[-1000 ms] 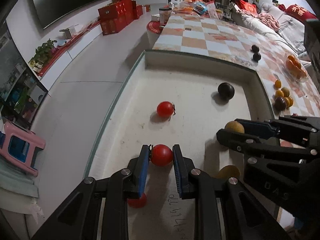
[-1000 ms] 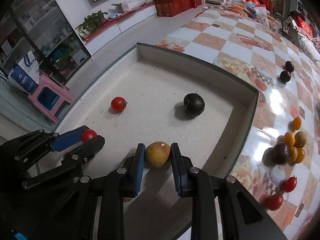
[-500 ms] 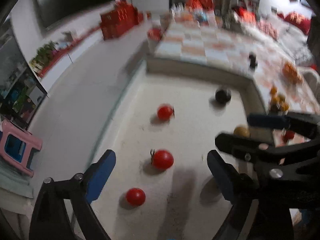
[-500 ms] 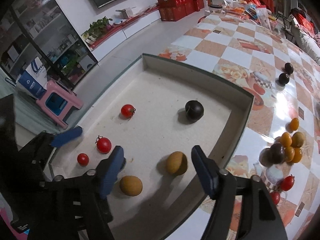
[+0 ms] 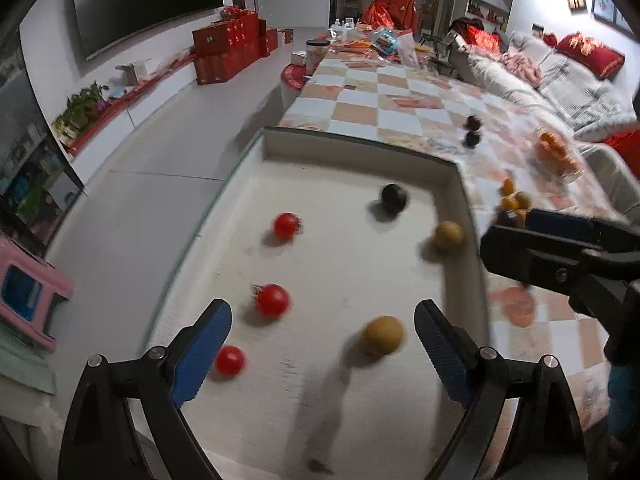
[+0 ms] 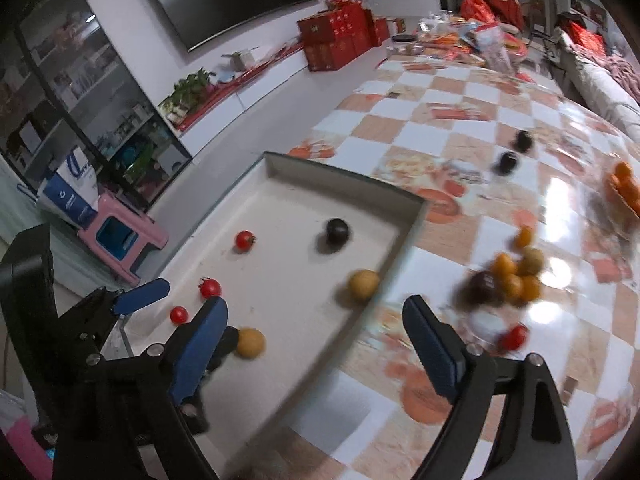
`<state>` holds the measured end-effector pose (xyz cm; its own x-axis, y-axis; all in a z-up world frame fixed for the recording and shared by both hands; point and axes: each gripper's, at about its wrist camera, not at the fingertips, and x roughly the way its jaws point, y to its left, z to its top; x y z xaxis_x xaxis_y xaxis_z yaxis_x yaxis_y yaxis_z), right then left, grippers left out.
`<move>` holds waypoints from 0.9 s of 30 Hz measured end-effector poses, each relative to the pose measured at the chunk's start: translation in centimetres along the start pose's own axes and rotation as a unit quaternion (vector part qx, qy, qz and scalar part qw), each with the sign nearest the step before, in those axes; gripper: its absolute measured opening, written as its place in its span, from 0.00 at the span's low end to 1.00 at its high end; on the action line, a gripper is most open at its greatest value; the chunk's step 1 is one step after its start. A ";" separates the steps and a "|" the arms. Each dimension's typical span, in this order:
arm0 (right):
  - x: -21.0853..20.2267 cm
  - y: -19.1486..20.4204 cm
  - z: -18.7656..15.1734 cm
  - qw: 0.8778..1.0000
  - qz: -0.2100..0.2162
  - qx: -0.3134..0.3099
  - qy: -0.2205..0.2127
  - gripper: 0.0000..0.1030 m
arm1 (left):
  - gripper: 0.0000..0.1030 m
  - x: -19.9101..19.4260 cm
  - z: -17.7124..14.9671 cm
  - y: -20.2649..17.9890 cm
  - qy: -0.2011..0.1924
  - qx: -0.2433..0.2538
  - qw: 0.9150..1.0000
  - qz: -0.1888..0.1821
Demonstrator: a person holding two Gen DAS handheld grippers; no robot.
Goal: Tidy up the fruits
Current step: 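Move both open tools back toward the fruit on the table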
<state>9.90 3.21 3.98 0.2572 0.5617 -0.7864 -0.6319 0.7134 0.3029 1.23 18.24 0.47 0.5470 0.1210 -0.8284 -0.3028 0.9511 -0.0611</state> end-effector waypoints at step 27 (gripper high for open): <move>-3.9 -15.2 -6.6 0.986 -0.152 0.069 -0.016 0.89 | 0.91 -1.9 -3.9 -17.4 -0.052 0.129 0.988 -0.060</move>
<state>13.70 -12.61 -1.09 0.4441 0.3249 -0.8350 -0.4177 0.8995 0.1279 2.40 0.37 0.87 0.6485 0.0192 -0.7610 -0.0288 0.9996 0.0007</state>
